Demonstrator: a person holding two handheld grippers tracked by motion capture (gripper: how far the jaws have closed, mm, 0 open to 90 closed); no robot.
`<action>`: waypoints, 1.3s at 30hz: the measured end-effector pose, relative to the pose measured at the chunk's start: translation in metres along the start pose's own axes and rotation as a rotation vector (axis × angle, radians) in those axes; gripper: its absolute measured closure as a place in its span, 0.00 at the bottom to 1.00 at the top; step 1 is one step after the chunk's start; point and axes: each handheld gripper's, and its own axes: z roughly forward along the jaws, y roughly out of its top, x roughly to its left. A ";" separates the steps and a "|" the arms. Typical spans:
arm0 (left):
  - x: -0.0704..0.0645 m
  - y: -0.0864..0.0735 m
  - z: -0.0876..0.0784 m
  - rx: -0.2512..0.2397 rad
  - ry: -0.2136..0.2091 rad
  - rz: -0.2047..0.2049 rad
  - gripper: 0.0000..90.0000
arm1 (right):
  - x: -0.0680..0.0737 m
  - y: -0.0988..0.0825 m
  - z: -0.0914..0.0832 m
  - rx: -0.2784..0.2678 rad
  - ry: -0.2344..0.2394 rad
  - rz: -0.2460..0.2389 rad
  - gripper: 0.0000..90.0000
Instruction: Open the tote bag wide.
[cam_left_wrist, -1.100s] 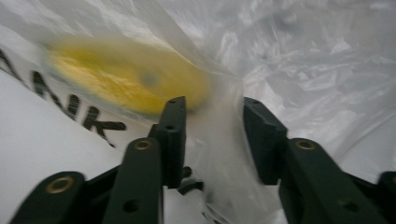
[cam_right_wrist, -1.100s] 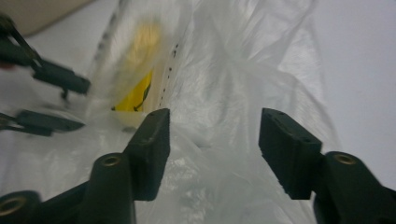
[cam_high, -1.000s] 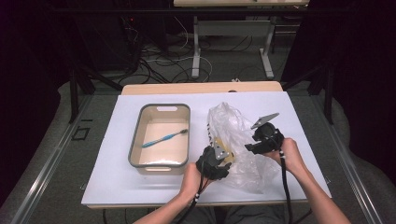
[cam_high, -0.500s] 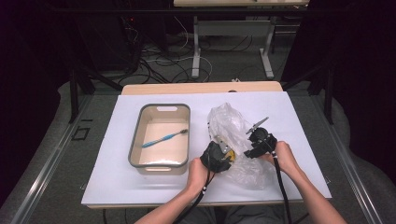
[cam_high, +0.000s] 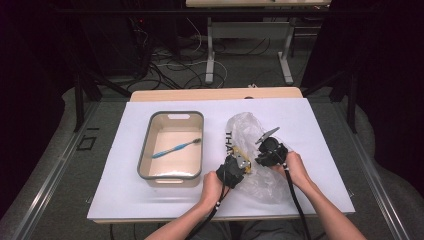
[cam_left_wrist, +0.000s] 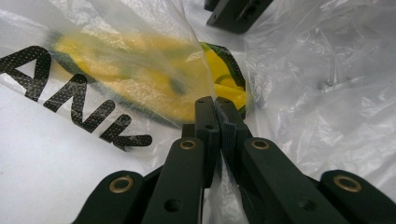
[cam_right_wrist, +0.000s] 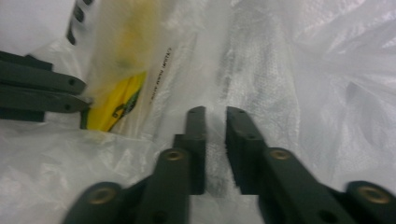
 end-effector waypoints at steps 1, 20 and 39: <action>0.001 0.000 -0.001 0.000 -0.001 -0.003 1.00 | -0.001 0.001 -0.005 0.076 -0.005 -0.020 0.96; 0.001 -0.001 -0.023 0.005 0.020 -0.004 0.92 | 0.008 0.005 0.010 -0.031 0.058 0.035 0.60; 0.004 -0.001 -0.001 0.014 0.067 0.024 1.00 | -0.006 -0.001 -0.006 -0.108 -0.044 0.085 0.97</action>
